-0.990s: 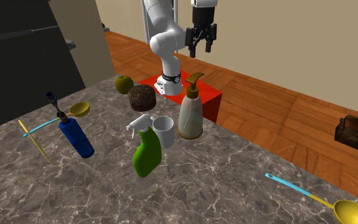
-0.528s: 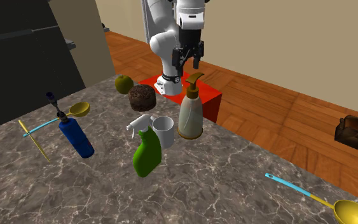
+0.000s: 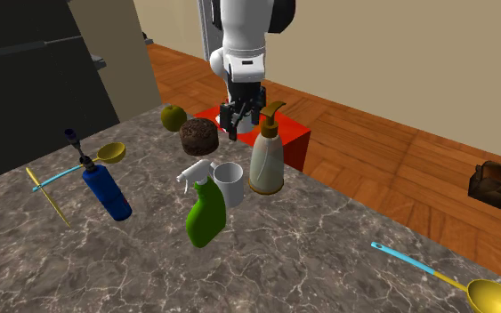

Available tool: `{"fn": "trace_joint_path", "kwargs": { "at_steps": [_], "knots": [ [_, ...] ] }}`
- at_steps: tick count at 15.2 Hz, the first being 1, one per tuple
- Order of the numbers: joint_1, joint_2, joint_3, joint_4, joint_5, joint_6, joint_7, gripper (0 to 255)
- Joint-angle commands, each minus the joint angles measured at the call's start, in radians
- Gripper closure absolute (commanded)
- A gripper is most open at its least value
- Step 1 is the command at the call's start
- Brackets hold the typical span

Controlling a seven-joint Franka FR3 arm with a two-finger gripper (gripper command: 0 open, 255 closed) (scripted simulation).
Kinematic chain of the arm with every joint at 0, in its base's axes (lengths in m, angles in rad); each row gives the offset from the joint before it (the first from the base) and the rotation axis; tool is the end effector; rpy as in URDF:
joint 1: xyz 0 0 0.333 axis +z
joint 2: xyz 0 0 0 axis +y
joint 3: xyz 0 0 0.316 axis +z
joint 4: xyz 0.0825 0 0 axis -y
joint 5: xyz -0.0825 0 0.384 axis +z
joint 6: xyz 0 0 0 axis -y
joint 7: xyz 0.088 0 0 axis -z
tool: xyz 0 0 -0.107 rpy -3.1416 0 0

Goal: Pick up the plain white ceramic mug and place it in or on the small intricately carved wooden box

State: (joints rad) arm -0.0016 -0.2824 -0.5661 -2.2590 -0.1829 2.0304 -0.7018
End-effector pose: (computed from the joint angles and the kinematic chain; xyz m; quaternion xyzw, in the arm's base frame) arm 0.3908 -0.2741 0.4594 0.9933 0.1154 0.0029 0.0110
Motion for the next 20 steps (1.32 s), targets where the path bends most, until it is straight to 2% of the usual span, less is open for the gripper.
{"fn": "trace_joint_path", "kwargs": {
  "at_steps": [1,5,10,17,20],
  "knots": [
    [0.006,0.08,-0.045,0.039,0.032,0.029,-0.082,0],
    [0.005,0.264,-0.115,0.145,0.142,0.066,-0.255,0],
    [-0.061,0.494,-0.128,0.3,0.299,0.071,-0.455,0],
    [-0.077,0.543,-0.112,0.256,0.339,0.153,-0.482,0],
    [-0.079,0.548,-0.111,0.253,0.343,0.16,-0.485,0]
  ]
}}
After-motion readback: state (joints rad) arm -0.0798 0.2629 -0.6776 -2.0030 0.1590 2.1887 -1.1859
